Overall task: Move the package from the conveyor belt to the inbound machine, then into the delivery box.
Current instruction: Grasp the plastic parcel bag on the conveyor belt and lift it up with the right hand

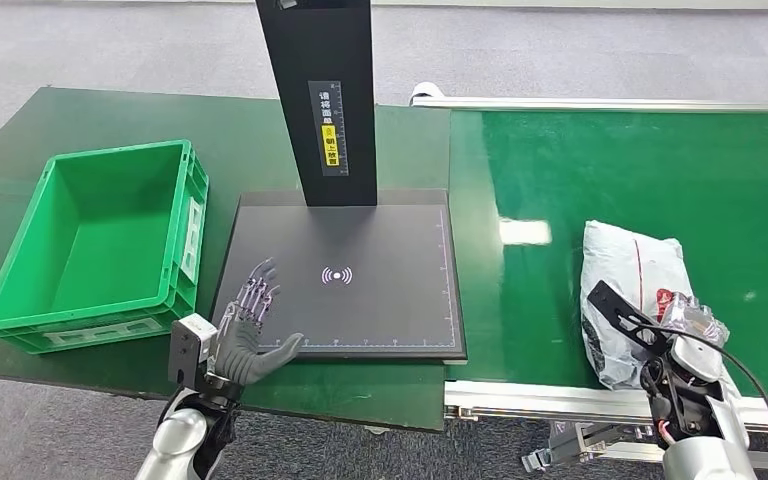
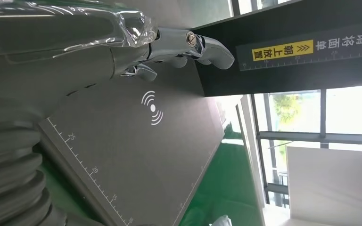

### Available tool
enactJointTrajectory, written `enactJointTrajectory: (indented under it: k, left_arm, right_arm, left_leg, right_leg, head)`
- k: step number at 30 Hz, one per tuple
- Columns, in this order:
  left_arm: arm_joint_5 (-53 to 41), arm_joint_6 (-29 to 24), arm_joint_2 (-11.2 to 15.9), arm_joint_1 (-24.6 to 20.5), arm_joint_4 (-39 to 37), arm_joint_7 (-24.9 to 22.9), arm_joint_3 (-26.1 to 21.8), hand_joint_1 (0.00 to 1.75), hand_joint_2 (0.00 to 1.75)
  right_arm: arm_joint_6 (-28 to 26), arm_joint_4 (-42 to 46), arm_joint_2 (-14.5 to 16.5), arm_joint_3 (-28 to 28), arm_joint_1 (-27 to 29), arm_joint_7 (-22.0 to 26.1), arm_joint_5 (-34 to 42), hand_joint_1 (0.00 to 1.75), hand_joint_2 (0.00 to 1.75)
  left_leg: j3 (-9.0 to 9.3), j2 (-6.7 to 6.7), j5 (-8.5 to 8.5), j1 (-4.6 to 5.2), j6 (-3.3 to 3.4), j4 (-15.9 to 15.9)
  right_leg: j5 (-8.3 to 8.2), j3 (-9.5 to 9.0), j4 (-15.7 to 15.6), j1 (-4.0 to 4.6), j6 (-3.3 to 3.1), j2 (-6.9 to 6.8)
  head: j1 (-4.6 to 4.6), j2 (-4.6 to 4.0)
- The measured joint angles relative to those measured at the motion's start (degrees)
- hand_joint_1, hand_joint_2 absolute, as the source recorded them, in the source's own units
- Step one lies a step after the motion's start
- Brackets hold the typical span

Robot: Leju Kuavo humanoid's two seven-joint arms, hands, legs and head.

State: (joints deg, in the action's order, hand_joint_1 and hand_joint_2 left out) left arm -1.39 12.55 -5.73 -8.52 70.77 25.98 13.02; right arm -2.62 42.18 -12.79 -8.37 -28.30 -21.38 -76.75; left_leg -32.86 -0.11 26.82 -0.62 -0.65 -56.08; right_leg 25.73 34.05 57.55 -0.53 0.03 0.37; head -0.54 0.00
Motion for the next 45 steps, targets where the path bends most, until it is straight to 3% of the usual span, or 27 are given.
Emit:
enactJointTrajectory:
  k: [12, 16, 25, 35, 40, 45]
  left_arm:
    - [-0.91, -0.02, -0.58, 0.2, 0.07, -0.33, -0.55, 0.0, 1.75]
    - [-1.5, -0.13, -0.82, 0.21, 0.07, -0.63, -0.6, 0.0, 1.75]
    - [-2.68, -0.85, -0.82, 0.57, 0.74, -0.89, -0.63, 0.0, 1.75]
    - [-2.35, -0.78, -0.3, 1.56, 1.95, -0.7, -1.56, 0.0, 1.75]
    - [-2.28, -0.83, 0.23, 3.16, 3.6, -0.52, -2.49, 0.0, 1.75]
    - [-2.07, -0.67, 0.59, 4.13, 5.02, 0.14, -2.98, 0.0, 1.75]
  right_arm:
    - [4.48, -0.83, 1.15, 0.72, -0.12, 3.39, -0.58, 0.0, 1.75]
    - [6.41, -1.46, 1.56, 1.74, -0.59, 3.62, -0.6, 1.72, 1.75]
    - [7.33, -3.06, 2.21, 3.92, -1.86, 7.95, 2.94, 1.75, 1.75]
    - [8.21, -1.96, 2.26, 6.83, -1.63, 17.06, 10.81, 1.75, 1.75]
    - [0.49, 1.22, 2.8, 7.8, -0.4, 17.87, 13.86, 1.75, 1.75]
    - [-10.25, 8.46, 5.08, 7.39, 1.0, 23.72, 22.37, 1.75, 1.75]
  left_leg:
    - [0.05, 0.02, 0.0, 0.0, 0.0, 0.0]
    - [0.08, 0.03, 0.0, 0.0, 0.0, 0.0]
    - [0.21, 0.05, 0.0, 0.0, 0.0, 0.0]
    - [0.39, 0.12, 0.01, -0.01, 0.0, 0.01]
    - [0.29, 0.09, 0.0, -0.01, 0.0, 0.01]
    - [0.19, 0.08, 0.0, -0.01, 0.0, 0.01]
  right_leg:
    - [0.0, -0.06, 0.0, 0.0, 0.0, 0.0]
    - [0.0, -0.08, 0.0, 0.01, 0.0, 0.01]
    - [0.0, -0.2, 0.0, 0.01, 0.0, 0.01]
    - [0.0, -0.37, -0.01, 0.01, 0.0, 0.06]
    - [0.0, -0.31, 0.0, 0.01, 0.0, 0.05]
    - [0.01, -0.17, 0.0, 0.01, 0.0, 0.04]
  head:
    - [-0.01, 0.0]
    - [0.0, 0.0]
    - [0.01, 0.0]
    - [0.01, 0.0]
    - [0.01, 0.0]
    - [0.0, 0.0]
